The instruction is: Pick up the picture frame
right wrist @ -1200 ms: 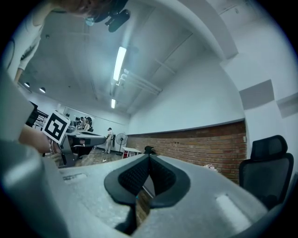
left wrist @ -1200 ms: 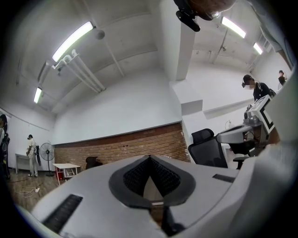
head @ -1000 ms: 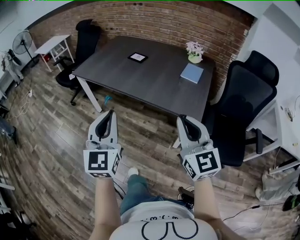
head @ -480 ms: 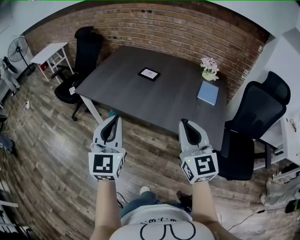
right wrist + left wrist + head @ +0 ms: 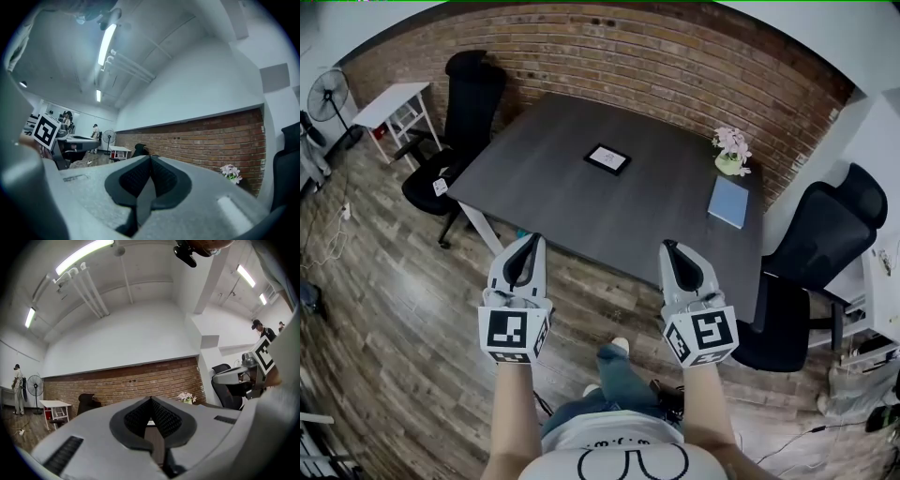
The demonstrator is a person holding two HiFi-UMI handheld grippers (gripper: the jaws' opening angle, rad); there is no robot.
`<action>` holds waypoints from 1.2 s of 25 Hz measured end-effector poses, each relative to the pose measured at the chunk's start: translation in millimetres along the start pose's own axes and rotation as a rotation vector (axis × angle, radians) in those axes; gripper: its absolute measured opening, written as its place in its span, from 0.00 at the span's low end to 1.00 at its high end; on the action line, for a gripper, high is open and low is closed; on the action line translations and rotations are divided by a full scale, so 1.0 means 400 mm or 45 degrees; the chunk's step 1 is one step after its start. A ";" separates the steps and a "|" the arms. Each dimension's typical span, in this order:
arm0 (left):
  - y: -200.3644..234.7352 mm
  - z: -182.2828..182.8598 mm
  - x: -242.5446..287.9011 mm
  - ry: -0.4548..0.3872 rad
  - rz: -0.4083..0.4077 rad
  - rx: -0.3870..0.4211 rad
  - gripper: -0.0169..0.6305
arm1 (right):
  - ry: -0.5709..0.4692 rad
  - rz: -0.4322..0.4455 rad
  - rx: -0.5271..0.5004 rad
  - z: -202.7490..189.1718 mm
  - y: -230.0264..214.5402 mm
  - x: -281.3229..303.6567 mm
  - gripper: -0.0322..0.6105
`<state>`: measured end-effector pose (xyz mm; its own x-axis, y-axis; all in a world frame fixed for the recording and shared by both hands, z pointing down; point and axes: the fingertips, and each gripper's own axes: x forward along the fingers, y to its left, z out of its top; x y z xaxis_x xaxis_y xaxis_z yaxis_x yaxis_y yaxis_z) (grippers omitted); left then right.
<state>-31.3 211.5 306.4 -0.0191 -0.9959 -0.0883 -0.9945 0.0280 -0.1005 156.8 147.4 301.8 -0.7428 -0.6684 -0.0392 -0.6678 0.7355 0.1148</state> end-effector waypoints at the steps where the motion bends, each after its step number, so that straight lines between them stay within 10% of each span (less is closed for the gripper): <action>1: 0.012 -0.005 0.011 0.002 0.003 -0.001 0.02 | -0.001 0.003 -0.001 -0.003 0.000 0.019 0.04; 30: 0.302 -0.256 0.856 0.162 -0.220 -0.011 0.02 | 0.149 -0.188 0.133 -0.242 -0.347 0.795 0.05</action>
<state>-168.5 -134.8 365.6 0.1398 -0.9886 0.0555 -0.9849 -0.1446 -0.0949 17.9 -177.8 369.3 -0.6302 -0.7734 0.0685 -0.7746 0.6323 0.0127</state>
